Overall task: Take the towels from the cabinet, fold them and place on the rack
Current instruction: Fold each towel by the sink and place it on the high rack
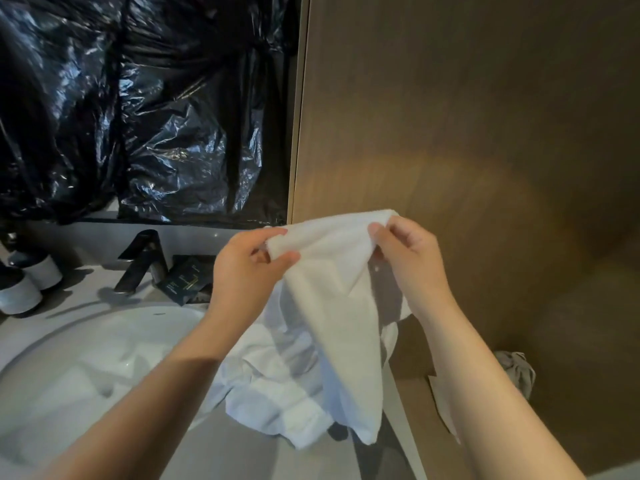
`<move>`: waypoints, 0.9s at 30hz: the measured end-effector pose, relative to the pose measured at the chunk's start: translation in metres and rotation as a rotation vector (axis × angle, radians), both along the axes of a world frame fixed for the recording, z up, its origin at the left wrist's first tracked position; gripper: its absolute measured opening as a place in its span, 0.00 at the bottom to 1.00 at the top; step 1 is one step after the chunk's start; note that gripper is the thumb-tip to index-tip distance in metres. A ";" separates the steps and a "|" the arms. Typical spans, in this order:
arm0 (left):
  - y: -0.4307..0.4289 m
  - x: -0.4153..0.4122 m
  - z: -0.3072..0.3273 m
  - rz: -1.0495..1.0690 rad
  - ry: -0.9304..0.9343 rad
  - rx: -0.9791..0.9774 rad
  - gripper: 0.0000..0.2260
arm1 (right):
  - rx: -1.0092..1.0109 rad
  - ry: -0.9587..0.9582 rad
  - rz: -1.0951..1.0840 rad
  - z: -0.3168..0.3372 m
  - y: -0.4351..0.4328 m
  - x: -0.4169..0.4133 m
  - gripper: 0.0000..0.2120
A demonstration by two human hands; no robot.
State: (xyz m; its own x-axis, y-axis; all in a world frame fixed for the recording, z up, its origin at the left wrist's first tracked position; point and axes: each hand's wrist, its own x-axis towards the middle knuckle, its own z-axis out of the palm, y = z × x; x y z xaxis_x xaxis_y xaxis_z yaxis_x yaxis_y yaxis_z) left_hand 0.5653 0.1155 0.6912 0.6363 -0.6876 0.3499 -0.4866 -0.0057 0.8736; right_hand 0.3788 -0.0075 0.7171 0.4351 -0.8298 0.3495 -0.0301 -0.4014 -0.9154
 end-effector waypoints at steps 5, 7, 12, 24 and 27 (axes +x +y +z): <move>-0.016 0.010 -0.012 0.008 -0.138 0.262 0.26 | 0.106 0.275 0.075 -0.024 -0.002 0.003 0.21; -0.009 0.007 -0.030 -0.025 -0.155 0.285 0.25 | 0.135 0.318 0.045 -0.042 0.008 -0.009 0.23; 0.015 -0.008 -0.067 -0.067 -0.049 0.331 0.23 | 0.189 0.301 -0.037 -0.071 0.029 -0.040 0.16; 0.021 -0.055 -0.108 -0.047 0.357 0.366 0.28 | 0.455 0.429 -0.103 -0.125 0.052 -0.057 0.15; 0.017 -0.056 -0.101 -0.021 0.294 0.282 0.21 | 0.463 0.427 -0.082 -0.129 0.056 -0.060 0.14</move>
State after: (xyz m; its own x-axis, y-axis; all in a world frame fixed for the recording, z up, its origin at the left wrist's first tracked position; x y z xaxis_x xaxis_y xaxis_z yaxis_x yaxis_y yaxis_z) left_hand 0.5090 0.1326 0.5899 0.6658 -0.7445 -0.0488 -0.2189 -0.2575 0.9412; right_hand 0.3186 0.0485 0.5880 0.3857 -0.8899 -0.2436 -0.4445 0.0521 -0.8943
